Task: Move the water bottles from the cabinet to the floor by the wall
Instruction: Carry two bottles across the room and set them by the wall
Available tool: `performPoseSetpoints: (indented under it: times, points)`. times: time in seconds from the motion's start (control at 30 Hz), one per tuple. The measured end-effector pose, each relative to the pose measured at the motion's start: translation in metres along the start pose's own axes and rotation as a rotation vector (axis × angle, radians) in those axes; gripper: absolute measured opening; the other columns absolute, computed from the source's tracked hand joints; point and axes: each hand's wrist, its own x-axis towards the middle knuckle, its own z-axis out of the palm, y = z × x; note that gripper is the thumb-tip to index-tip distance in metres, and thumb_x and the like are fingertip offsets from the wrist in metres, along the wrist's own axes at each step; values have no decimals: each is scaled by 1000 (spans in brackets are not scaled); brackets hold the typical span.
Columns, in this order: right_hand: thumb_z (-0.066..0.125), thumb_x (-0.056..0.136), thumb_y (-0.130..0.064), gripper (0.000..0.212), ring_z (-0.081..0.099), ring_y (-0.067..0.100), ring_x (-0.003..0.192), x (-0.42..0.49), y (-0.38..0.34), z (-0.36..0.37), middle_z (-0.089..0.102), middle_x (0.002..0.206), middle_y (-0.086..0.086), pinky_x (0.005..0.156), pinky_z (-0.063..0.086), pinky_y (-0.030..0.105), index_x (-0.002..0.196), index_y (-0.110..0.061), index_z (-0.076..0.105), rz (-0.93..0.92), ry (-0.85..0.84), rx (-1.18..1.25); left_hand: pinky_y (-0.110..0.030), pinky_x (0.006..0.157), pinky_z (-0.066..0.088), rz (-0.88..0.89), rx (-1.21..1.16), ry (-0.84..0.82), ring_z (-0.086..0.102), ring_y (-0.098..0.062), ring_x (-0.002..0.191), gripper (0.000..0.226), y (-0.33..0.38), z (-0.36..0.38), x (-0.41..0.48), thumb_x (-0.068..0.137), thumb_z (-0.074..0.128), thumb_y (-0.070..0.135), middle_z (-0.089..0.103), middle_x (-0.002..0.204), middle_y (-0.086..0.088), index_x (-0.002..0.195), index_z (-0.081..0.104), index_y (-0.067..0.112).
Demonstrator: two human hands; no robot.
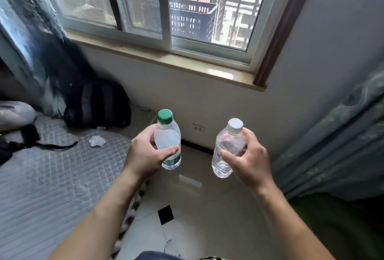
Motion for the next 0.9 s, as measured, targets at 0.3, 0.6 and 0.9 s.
performPoseSetpoints:
  times: [0.3,0.6,0.9]
  points:
    - [75,61,-39,71,66,13,93,65,-12,41,68,106,-10,87,52,31,127,-32,51,48,9,1,-42,83,58,-30,-5,-25,70,-8,92,52,-18,-12,94,55,84,37,74,96,13,104,66,38]
    - [79,62,-36,70,66,11,95,161,5,79,68,105,-13,89,53,36,126,-33,51,74,-40,35,-40,83,59,-82,10,-26,70,-7,91,54,-32,11,188,56,86,28,74,96,13,105,66,35]
    - [79,64,-35,63,66,8,92,278,27,111,68,102,-17,85,54,37,118,-44,49,47,-158,69,-38,79,59,-143,63,26,70,-6,85,51,-47,47,287,60,87,22,73,94,15,102,63,40]
